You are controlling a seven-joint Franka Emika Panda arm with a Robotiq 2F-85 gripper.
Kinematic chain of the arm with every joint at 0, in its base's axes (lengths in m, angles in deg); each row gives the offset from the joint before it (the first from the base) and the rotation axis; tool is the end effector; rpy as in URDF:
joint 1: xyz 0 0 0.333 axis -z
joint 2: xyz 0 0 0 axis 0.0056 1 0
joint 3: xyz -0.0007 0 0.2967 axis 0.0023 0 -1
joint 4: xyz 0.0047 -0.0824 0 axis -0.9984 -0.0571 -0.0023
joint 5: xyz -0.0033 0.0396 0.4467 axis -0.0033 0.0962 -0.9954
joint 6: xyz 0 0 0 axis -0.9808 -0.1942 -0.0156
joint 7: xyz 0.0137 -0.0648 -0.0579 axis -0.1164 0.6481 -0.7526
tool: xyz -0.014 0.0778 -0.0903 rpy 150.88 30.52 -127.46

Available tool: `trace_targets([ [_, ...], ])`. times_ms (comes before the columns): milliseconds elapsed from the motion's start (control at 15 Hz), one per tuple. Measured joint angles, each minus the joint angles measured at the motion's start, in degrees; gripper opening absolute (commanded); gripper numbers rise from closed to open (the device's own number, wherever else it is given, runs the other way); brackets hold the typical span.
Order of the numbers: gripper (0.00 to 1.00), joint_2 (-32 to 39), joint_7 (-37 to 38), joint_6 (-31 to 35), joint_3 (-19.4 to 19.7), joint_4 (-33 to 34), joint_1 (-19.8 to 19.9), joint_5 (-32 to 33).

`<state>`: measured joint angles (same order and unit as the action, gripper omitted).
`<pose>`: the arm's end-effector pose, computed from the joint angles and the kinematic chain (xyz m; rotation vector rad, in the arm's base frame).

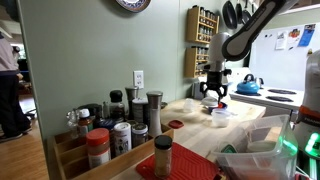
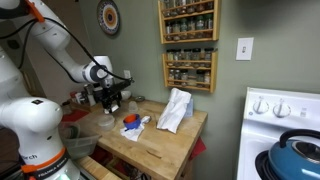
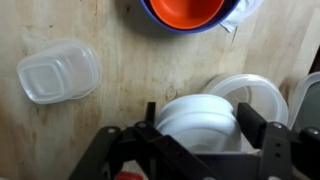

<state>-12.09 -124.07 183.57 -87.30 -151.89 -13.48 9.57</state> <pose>0.4178 0.1042 0.2098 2.0221 2.3491 0.0424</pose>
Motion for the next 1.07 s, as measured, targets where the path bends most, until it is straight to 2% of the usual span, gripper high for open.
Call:
trace_targets([
  [467, 0.56, 4.63, -5.17, 1.88, -0.08, 0.0, 0.72, 0.27],
  [1067, 0.56, 8.73, -0.23, 13.36, -0.99, 0.06, 3.82, 6.6],
])
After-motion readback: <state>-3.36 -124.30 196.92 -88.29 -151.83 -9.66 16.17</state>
